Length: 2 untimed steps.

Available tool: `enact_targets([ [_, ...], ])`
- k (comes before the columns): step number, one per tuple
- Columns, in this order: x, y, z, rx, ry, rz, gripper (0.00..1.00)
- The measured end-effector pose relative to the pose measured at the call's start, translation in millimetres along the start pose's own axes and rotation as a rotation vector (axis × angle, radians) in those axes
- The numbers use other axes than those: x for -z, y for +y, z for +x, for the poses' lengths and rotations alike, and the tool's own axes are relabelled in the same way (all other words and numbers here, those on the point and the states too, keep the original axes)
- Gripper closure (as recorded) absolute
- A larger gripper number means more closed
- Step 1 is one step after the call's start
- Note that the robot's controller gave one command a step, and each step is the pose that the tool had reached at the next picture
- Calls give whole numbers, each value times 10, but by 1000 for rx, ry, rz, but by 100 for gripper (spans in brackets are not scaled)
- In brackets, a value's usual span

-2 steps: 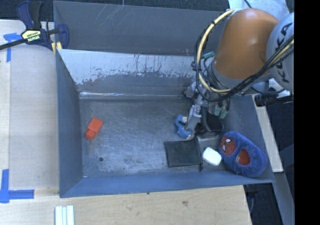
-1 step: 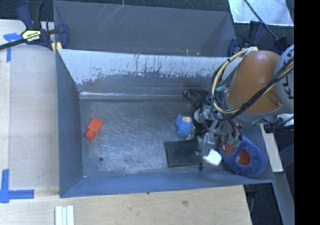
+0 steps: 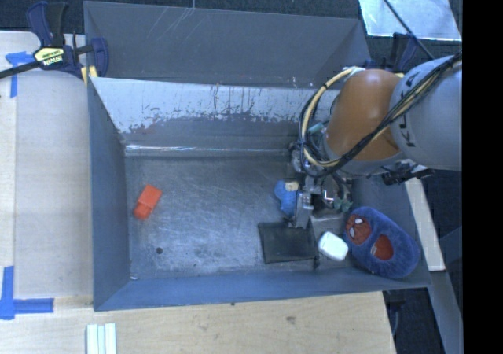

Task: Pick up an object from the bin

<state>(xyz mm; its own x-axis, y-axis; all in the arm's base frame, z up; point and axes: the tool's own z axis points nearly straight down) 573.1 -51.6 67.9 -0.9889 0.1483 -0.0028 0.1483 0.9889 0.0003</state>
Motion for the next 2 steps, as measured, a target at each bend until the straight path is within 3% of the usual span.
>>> enact_targets([
  [1, 29, -6, -2, -2, -2, 0, 100],
  [2, 1778, 160, 14, -23, -10, -1, 100],
])
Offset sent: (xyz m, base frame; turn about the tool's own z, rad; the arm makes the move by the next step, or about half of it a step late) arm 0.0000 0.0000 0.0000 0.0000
